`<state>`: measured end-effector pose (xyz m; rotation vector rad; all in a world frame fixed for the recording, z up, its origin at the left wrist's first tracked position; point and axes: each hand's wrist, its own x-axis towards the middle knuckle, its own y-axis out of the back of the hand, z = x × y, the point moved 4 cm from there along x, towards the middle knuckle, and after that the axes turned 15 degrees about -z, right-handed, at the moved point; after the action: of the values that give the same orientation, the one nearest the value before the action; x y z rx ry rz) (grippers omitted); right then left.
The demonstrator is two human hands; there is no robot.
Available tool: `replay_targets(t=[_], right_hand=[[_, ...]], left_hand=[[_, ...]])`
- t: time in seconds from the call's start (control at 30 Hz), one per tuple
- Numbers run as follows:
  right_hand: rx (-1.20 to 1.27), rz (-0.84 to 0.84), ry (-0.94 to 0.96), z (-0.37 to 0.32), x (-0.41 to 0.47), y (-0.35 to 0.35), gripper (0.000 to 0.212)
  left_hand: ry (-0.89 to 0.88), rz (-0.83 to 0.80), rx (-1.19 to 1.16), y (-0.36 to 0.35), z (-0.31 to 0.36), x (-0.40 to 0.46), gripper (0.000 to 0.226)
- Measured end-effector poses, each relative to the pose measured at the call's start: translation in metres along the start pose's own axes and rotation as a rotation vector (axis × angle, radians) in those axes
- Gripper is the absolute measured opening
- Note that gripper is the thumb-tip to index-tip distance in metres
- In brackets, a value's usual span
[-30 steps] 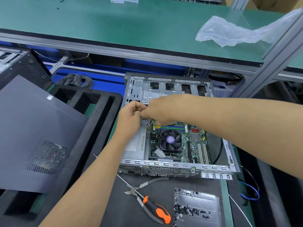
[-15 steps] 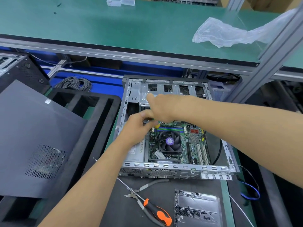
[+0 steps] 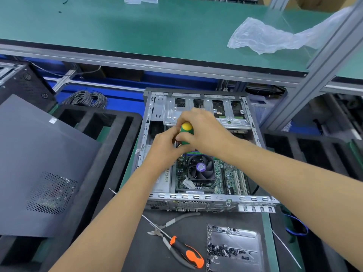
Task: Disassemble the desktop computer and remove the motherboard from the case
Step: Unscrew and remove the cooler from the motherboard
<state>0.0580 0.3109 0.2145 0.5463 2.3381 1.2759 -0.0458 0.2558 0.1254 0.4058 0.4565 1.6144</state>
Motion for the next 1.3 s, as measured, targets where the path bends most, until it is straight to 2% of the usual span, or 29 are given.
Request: replay_targets(t=[0.07,0.2,0.37,0.47,0.57,0.67,0.77,0.9,1.0,1.07,1.17,1.3], right_hand=[[0.111,0.043,-0.009,0.003,-0.004,-0.005,0.035],[0.317,0.147,-0.013,0.009,-0.009,-0.016,0.028],[0.512,0.228,-0.041,0.015,-0.010,-0.027,0.050],[0.473,0.303,-0.031,0.014,-0.008,-0.027,0.036],[0.400,0.270,0.009,0.016,-0.008,-0.026,0.026],[0.325,0.207,0.049,0.016,-0.009,-0.024,0.029],[0.289,0.145,0.076,0.016,-0.009,-0.026,0.033],[0.433,0.155,0.018,0.019,-0.008,-0.027,0.043],[0.423,0.250,-0.005,0.016,-0.006,-0.025,0.039],[0.391,0.257,0.024,0.016,-0.005,-0.026,0.032],[0.295,0.228,0.062,0.019,-0.007,-0.026,0.029],[0.279,0.109,0.086,0.019,-0.007,-0.026,0.033]], left_hand=[[-0.004,-0.058,0.046,-0.002,-0.001,-0.002,0.022],[0.027,-0.033,0.053,0.000,0.001,-0.002,0.026],[0.086,0.005,0.016,-0.001,0.002,-0.002,0.038],[0.103,0.028,0.025,0.000,0.003,-0.003,0.041],[0.069,0.012,0.009,0.001,0.001,-0.004,0.030],[0.016,-0.049,0.002,0.003,0.003,-0.007,0.033],[0.030,-0.034,0.028,0.004,0.002,-0.006,0.027],[0.065,-0.006,0.039,0.003,0.002,-0.003,0.024],[0.086,0.042,0.032,0.003,0.003,-0.004,0.032],[0.051,0.033,0.035,0.003,0.003,-0.004,0.028],[-0.006,-0.027,0.021,0.003,0.005,-0.006,0.022],[0.031,-0.019,0.063,0.002,0.001,-0.005,0.021]])
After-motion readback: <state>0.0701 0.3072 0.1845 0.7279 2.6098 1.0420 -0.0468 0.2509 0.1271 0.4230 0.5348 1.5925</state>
